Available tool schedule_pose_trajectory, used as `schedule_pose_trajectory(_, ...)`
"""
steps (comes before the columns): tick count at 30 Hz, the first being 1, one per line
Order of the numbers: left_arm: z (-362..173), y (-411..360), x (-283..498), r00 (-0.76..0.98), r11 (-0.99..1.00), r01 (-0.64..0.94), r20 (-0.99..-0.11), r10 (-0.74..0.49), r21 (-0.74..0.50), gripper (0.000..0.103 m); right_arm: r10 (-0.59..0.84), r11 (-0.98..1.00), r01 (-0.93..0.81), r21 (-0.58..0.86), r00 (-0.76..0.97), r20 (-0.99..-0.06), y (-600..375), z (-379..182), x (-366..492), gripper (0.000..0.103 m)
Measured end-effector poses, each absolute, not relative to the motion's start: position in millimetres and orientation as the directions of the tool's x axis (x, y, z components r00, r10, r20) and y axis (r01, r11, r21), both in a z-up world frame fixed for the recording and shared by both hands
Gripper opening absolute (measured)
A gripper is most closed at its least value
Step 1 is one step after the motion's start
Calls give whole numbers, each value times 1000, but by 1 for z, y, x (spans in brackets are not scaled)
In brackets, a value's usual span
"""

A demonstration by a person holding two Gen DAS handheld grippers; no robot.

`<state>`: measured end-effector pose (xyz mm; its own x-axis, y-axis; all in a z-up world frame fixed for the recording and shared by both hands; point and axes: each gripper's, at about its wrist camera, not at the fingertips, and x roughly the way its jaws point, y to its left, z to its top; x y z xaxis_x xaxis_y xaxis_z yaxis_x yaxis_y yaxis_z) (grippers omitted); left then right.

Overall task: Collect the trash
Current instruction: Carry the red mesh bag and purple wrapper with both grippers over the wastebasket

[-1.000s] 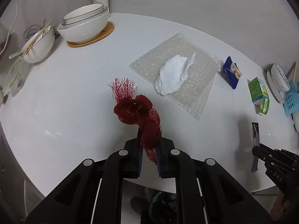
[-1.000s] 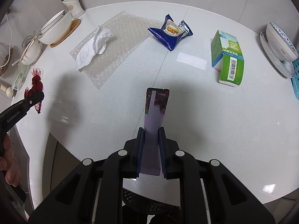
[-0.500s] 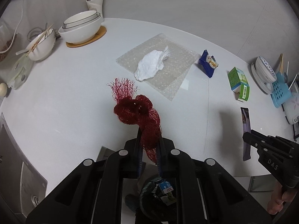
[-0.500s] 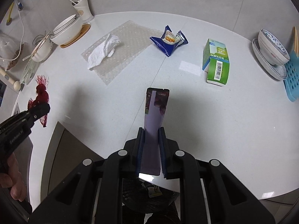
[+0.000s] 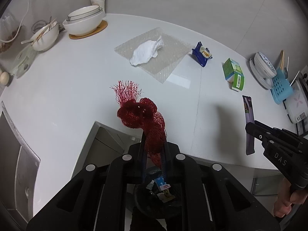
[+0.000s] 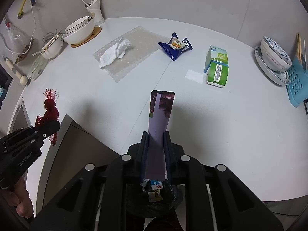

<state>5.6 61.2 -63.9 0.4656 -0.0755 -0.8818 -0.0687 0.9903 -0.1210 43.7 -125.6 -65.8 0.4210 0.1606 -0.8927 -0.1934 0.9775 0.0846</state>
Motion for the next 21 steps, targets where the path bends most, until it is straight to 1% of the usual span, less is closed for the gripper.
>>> schedule_pose_trajectory(8, -65, 52, -19, 454, 990, -77, -888, -74, -121, 11, 172, 972, -220, 81, 433, -885, -126, -61, 21, 15)
schedule_pose_trajectory(21, -74, 34, -50, 441, 993, -74, -896, -50, -92, 11, 183, 965, -248, 83, 416, -891, -128, -69, -7, 15)
